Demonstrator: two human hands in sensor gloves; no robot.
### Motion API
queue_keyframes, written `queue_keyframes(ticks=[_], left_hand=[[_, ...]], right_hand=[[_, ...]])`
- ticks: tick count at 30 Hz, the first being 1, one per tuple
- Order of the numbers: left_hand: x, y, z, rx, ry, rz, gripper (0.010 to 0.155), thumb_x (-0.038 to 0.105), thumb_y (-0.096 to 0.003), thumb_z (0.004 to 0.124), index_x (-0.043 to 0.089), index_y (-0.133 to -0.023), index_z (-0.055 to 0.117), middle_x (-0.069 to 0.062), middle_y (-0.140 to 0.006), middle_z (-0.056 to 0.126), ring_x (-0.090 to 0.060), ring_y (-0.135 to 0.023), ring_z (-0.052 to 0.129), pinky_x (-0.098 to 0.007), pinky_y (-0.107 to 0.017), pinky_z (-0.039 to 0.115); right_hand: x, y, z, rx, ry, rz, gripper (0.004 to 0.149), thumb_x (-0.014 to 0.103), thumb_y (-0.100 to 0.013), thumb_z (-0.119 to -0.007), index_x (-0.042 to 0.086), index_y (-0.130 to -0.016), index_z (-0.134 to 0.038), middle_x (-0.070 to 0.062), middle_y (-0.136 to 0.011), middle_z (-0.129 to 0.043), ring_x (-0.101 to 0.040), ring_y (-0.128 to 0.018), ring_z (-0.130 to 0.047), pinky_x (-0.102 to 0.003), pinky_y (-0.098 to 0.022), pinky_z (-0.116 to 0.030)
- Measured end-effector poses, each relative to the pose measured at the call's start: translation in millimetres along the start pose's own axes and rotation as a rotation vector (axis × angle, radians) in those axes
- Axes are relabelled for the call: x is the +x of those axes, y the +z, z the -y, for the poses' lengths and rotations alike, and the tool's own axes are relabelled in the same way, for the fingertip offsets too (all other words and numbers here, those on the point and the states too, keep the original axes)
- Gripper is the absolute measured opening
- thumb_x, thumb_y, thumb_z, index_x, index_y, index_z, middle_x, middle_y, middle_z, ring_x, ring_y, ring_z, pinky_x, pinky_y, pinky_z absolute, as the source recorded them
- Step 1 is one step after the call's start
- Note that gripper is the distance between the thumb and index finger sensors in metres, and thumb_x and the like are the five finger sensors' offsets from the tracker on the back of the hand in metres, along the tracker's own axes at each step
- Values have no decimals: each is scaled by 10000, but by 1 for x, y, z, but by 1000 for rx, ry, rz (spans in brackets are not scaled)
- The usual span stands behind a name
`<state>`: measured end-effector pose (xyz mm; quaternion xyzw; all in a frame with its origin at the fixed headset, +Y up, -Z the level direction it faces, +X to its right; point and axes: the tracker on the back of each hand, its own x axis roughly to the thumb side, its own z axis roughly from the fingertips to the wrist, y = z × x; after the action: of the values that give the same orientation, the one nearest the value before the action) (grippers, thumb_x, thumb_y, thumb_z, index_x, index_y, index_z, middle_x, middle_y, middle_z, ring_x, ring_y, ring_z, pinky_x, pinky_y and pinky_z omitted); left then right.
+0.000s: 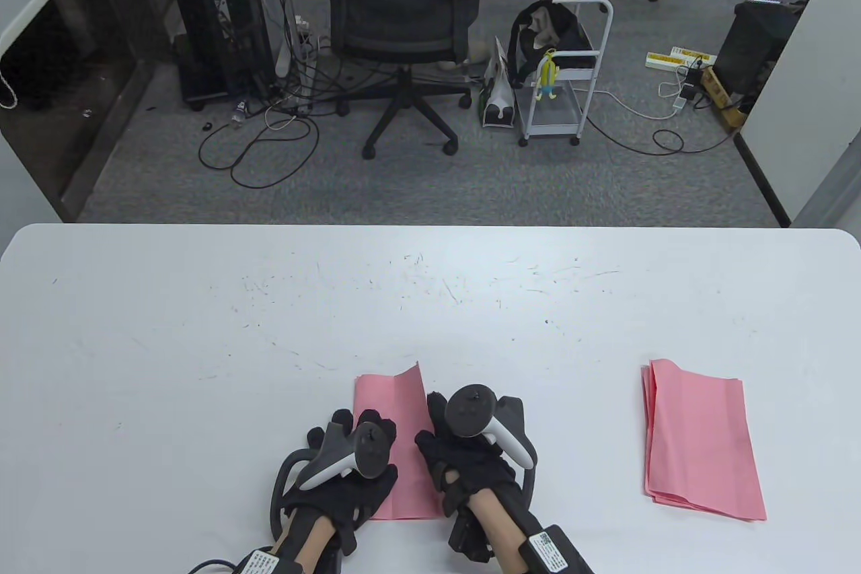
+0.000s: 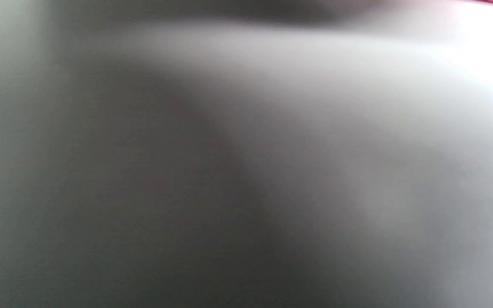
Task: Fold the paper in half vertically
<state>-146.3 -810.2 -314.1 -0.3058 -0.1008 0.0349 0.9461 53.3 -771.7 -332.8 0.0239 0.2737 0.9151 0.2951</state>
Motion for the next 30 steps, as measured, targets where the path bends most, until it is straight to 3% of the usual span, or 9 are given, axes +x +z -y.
queue_keyframes(ticks=[4,14,18,26,30], left_hand=[[0,0,0,-1,-1,-1,739,627,-539,368,385,-1124,-14,87,-1204,-103,-373,-1095,-96,-670,-764,48],[1,4,-7,44,-3,-16,739,627,-542,422,392,-1143,62,84,-1237,-14,-370,-1133,-3,-664,-795,124],[9,20,-27,146,-3,-7,752,627,-542,431,386,-1145,50,58,-1243,-23,-364,-1137,-16,-665,-798,137],[44,67,-90,344,50,22,772,651,-542,422,401,-1142,6,63,-1240,-80,-348,-1141,-62,-659,-813,109],[55,83,-103,445,79,70,774,658,-545,420,404,-1148,6,63,-1249,-75,-342,-1149,-59,-659,-820,116]], right_hand=[[-10,-6,-3,-44,-6,-77,618,324,-508,-761,214,-1043,-473,62,-880,-830,-12,-540,-988,-258,-388,-869],[-11,-5,-6,-81,-2,-71,610,322,-506,-764,225,-1040,-485,74,-868,-839,2,-527,-984,-250,-381,-867],[-14,-5,-5,-68,-27,-69,608,321,-507,-762,226,-1039,-485,80,-871,-834,4,-532,-982,-250,-384,-864],[-14,-6,-5,-56,-30,-69,609,322,-508,-758,227,-1041,-479,81,-875,-827,3,-537,-977,-251,-387,-860],[-15,-6,-5,-47,-43,-70,610,324,-508,-757,227,-1041,-477,84,-875,-824,3,-537,-976,-247,-385,-857]])
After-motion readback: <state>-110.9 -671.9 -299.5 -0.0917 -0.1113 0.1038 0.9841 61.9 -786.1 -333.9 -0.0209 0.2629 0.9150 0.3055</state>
